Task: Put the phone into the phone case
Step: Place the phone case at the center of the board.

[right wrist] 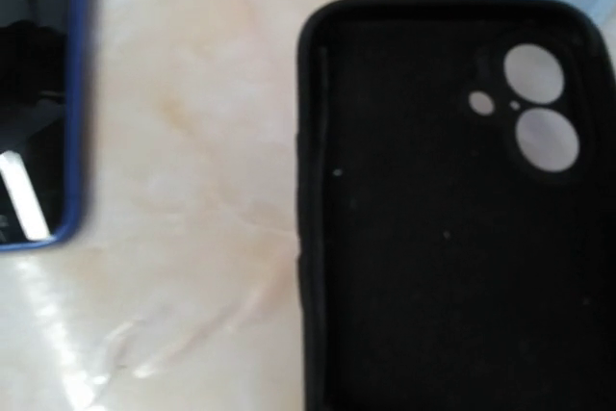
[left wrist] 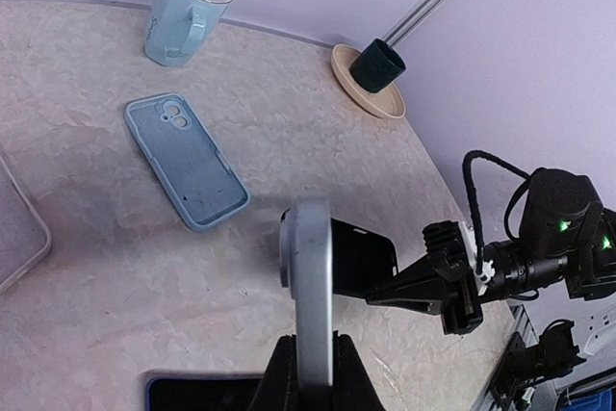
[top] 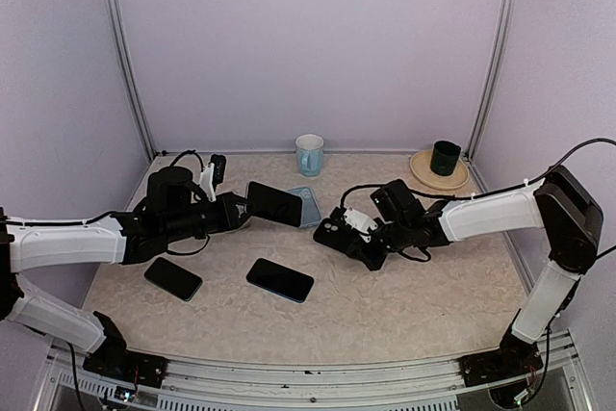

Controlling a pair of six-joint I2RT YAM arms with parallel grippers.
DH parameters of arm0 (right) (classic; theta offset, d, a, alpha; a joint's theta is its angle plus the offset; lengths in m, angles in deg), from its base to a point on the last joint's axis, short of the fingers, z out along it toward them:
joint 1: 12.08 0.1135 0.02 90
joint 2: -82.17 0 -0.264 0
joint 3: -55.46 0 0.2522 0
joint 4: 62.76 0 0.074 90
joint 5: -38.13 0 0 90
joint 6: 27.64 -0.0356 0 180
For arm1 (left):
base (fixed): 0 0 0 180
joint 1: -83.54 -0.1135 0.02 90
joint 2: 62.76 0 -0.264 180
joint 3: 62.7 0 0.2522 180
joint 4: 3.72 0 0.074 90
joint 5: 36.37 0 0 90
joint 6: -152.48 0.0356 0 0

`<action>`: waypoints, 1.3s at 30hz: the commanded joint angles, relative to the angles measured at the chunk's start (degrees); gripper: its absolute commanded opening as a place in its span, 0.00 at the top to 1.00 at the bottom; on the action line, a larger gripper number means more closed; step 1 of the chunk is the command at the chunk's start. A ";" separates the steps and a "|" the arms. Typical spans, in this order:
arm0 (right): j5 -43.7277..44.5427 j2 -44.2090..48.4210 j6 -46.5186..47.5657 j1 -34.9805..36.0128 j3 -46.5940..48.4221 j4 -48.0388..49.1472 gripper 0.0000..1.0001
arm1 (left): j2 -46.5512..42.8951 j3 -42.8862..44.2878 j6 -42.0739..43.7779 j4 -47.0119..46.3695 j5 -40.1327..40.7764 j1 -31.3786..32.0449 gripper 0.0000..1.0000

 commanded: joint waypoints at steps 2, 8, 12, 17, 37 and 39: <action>-6.42 0.43 4.73 1.03 -1.00 -0.03 1.00 | -1.94 -0.18 -0.07 -4.36 0.16 -0.30 1.00; -5.58 0.60 6.68 1.02 -1.36 -0.35 1.00 | -2.03 -0.49 -0.24 -4.60 -0.09 -0.30 1.00; -6.19 -0.44 6.82 1.05 -1.28 -1.23 1.00 | -2.07 -0.73 -0.25 -4.62 -0.22 -0.30 1.00; -6.27 -1.89 6.91 1.31 -1.13 -2.22 1.00 | -2.17 -0.92 -0.25 -4.62 -0.18 -0.30 1.00; 7.78 -3.19 2.28 3.22 -0.56 -5.66 0.65 | -2.38 -1.82 -0.76 -5.66 -0.65 -0.30 1.00; 10.06 -2.89 1.65 3.34 -0.94 -5.95 0.65 | -2.07 -1.64 -0.92 -6.07 -1.15 -0.30 1.00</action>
